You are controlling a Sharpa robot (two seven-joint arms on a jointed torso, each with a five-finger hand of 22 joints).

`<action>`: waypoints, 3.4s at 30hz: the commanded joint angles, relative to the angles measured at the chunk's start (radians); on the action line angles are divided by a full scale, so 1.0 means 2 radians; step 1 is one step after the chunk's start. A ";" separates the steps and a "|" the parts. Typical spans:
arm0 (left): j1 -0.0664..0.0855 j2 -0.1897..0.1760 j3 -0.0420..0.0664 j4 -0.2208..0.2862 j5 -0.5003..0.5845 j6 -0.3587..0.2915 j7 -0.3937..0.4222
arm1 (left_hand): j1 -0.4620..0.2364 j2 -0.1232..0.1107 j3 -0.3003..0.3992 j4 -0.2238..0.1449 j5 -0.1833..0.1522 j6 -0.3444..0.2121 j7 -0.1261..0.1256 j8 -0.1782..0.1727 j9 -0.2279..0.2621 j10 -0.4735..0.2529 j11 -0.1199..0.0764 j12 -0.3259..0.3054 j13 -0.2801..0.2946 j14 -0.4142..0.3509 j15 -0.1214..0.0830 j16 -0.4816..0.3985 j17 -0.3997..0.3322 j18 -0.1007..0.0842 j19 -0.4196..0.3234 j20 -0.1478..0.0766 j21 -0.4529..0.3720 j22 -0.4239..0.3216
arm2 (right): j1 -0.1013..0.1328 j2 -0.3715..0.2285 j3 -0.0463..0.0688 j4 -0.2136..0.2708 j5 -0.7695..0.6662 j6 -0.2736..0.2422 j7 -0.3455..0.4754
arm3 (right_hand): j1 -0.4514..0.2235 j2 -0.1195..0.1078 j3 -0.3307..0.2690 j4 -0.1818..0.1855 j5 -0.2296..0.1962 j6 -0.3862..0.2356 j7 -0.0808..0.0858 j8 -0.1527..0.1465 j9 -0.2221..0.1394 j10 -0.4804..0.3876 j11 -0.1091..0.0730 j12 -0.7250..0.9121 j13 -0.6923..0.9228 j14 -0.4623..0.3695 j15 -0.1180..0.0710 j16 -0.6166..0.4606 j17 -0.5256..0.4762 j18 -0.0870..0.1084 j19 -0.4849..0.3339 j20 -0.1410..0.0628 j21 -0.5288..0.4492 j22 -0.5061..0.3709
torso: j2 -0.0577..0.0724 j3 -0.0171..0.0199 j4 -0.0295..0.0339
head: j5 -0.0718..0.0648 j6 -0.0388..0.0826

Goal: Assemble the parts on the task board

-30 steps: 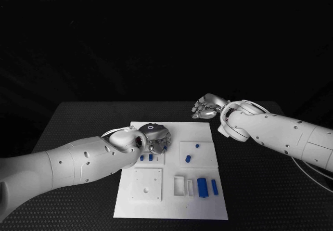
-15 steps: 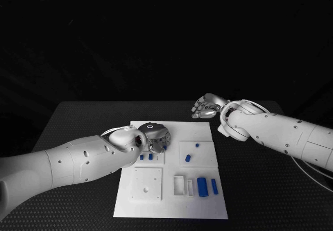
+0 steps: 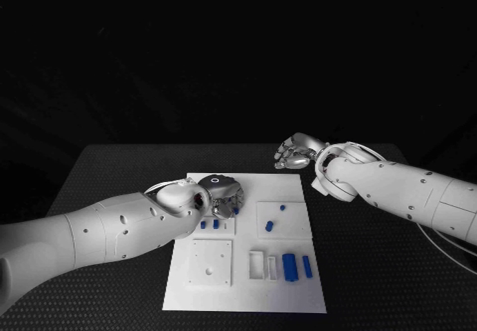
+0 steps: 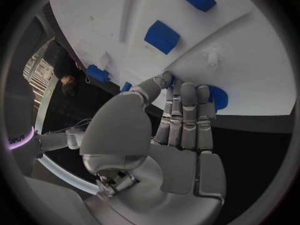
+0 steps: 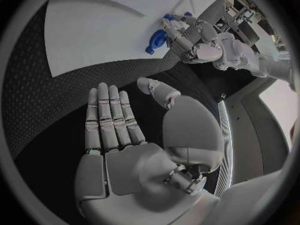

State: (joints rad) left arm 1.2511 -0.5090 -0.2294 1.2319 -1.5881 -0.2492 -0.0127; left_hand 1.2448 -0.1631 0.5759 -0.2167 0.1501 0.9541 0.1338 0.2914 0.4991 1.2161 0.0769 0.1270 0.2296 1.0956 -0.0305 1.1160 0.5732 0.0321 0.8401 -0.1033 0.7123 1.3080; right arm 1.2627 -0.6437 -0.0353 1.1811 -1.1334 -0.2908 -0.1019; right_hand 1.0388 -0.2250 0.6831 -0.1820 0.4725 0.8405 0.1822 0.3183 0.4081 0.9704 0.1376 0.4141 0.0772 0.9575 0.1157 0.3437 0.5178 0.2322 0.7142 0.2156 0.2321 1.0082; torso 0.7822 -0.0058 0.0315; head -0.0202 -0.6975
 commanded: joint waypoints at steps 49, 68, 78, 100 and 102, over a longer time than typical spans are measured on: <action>-0.004 0.001 -0.003 -0.005 -0.004 0.013 0.000 | -0.010 0.036 0.000 0.012 -0.005 0.040 -0.014 0.019 -0.002 0.038 -0.014 0.013 0.012 0.015 -0.016 0.027 0.000 -0.003 0.019 -0.026 0.015 0.011 | 0.000 -0.001 0.000 0.003 0.000 0.005 0.005 | 0.003 0.003 -0.003 0.000 0.003 -0.002 0.001 0.001 -0.001 0.002 0.002 -0.003 -0.002 -0.001 0.003 -0.003 -0.002 -0.002 -0.002 0.002 -0.004 0.002 | 0.000 0.0000 -0.0004 | 0.002 -0.001; -0.004 -0.019 0.017 0.022 0.032 -0.021 0.006 | -0.009 0.038 0.002 0.009 -0.001 0.044 -0.016 0.021 -0.001 0.043 -0.016 0.012 0.014 0.021 -0.018 0.029 -0.001 -0.003 0.024 -0.028 0.018 0.010 | 0.000 -0.001 0.000 0.002 0.000 0.005 0.005 | 0.003 0.003 -0.003 0.000 0.004 -0.002 0.001 0.001 -0.001 0.002 0.002 -0.003 -0.002 -0.001 0.003 -0.003 -0.003 -0.002 -0.002 0.002 -0.005 0.003 | -0.001 -0.0002 0.0002 | 0.004 0.005; -0.004 -0.035 0.030 0.036 0.051 0.001 0.007 | -0.010 0.038 0.003 0.009 0.000 0.046 -0.016 0.022 -0.002 0.045 -0.017 0.011 0.014 0.023 -0.019 0.030 -0.002 -0.003 0.026 -0.029 0.019 0.010 | 0.000 -0.003 0.000 0.003 0.000 0.007 0.005 | 0.003 0.003 -0.003 0.000 0.004 -0.002 0.001 0.001 -0.001 0.002 0.002 -0.003 -0.003 -0.001 0.003 -0.003 -0.003 -0.002 -0.001 0.002 -0.005 0.003 | -0.001 -0.0006 0.0004 | 0.007 0.006; 0.011 -0.101 0.037 0.066 0.044 0.017 -0.007 | -0.012 0.035 0.002 0.009 -0.001 0.048 -0.017 0.023 -0.002 0.048 -0.018 0.010 0.016 0.026 -0.020 0.031 -0.003 -0.003 0.028 -0.030 0.021 0.011 | 0.000 -0.008 0.000 0.004 0.000 0.006 0.005 | 0.004 0.002 -0.003 -0.001 0.005 -0.002 0.000 0.001 -0.002 0.002 0.002 -0.004 -0.003 -0.001 0.004 -0.003 -0.004 -0.002 -0.002 0.002 -0.006 0.004 | 0.000 -0.0003 0.0000 | 0.010 0.006; 0.011 -0.103 0.037 0.066 0.044 0.017 -0.007 | -0.012 0.035 0.002 0.009 -0.001 0.048 -0.017 0.023 -0.002 0.048 -0.018 0.010 0.016 0.026 -0.020 0.031 -0.003 -0.003 0.028 -0.030 0.021 0.011 | 0.000 -0.008 0.000 0.004 0.000 0.007 0.005 | 0.004 0.002 -0.003 -0.001 0.005 -0.002 0.000 0.001 -0.002 0.002 0.002 -0.004 -0.003 -0.001 0.004 -0.003 -0.004 -0.002 -0.002 0.002 -0.006 0.004 | 0.000 -0.0002 0.0000 | 0.011 0.006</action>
State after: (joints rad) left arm 1.2723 -0.7144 -0.1557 1.3622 -1.5005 -0.2331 -0.0224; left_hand 1.2239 -0.0957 0.5786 -0.1977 0.1460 1.0424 0.1008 0.3324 0.4940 1.3079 0.0412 0.1459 0.2599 1.1437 -0.0679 1.1733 0.5681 0.0228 0.8900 -0.1177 0.7472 1.3076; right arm 1.2625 -0.6591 -0.0353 1.1881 -1.1309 -0.2877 -0.1002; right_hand 1.0388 -0.2250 0.6832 -0.1821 0.4764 0.8406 0.1822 0.3183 0.4059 0.9703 0.1376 0.4102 0.0721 0.9576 0.1156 0.3437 0.5115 0.2322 0.7142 0.2156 0.2242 1.0142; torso 0.7813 -0.0071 0.0328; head -0.0001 -0.6847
